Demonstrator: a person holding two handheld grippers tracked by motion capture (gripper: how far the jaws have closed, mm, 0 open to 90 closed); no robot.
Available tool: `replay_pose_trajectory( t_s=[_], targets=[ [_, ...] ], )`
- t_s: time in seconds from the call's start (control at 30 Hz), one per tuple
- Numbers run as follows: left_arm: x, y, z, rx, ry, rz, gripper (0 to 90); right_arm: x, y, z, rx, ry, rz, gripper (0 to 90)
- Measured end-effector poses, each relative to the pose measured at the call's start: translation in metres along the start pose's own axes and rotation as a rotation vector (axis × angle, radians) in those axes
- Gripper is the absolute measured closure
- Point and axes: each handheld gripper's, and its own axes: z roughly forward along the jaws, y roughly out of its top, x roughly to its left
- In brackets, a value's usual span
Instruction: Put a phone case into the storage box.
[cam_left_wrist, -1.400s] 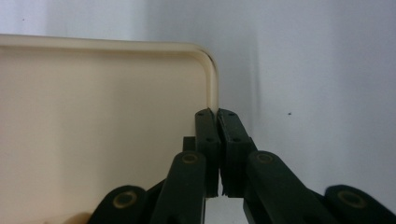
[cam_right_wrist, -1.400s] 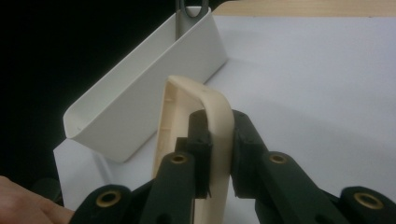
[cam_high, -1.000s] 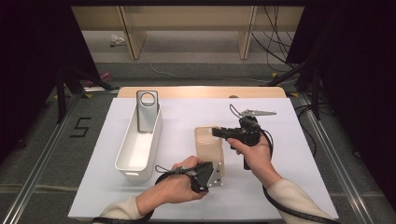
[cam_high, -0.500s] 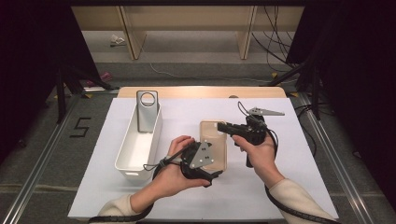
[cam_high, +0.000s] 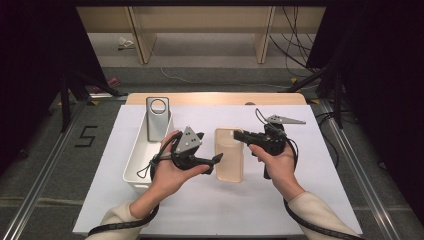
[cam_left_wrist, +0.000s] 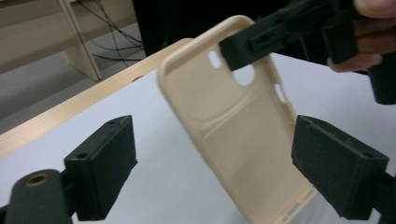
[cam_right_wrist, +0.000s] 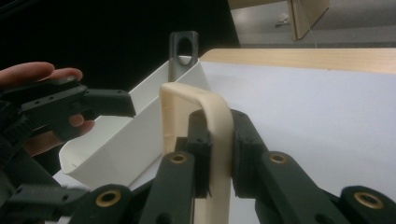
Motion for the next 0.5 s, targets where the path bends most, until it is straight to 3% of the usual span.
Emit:
replay_pose_trajectory(
  t_s=[0.3,0.5],
  targets=[
    [0.0092,-0.0046,0.0020,-0.018,0.030,-0.110,18.4,0.0012,0.0003,-0.0004,-0.012,0.000,-0.001,80.9],
    [0.0095,-0.0033,0.0023,-0.043,0.033,-0.136,25.5,0.0030,-0.0004,0.0009,-0.015,0.001,-0.007,80.9]
  ],
)
